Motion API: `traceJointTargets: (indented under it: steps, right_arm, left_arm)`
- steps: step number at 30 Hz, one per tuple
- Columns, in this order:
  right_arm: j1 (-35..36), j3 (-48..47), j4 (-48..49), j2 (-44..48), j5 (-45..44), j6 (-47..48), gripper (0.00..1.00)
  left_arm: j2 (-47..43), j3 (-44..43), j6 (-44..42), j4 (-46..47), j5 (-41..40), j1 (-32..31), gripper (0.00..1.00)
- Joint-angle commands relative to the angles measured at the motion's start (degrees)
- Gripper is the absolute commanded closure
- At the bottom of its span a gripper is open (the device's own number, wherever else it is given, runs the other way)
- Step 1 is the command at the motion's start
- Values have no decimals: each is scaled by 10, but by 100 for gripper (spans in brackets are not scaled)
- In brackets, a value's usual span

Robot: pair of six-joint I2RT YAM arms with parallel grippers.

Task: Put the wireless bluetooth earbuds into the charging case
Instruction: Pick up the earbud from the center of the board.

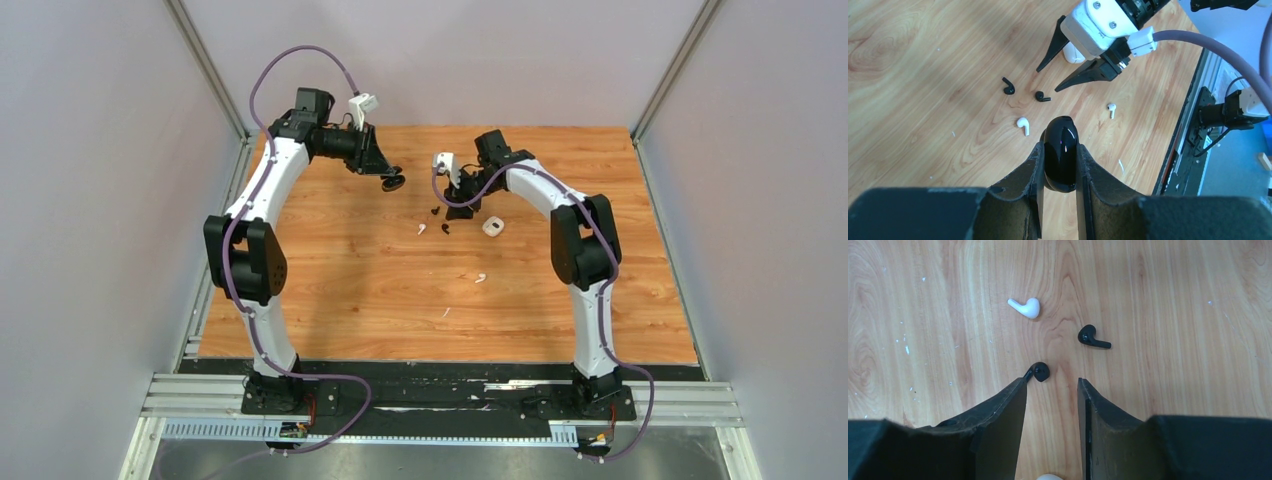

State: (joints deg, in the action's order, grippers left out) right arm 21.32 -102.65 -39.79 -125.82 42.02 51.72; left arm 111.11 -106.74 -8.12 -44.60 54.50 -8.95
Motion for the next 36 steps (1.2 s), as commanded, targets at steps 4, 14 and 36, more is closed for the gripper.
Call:
traceJointTargets:
  steps: [4, 14, 36]
  right_arm:
    - [9, -25, 7, -25, 10, 31, 58]
    - [12, -37, -31, -49, 19, 71, 61]
    - [13, -98, -90, -99, 35, 125, 67]
  left_arm:
    - [-48, 3, 39, 38, 9, 3, 100]
    - [-55, 16, 41, 40, 8, 3, 100]
    - [-66, 44, 50, 53, 7, 3, 100]
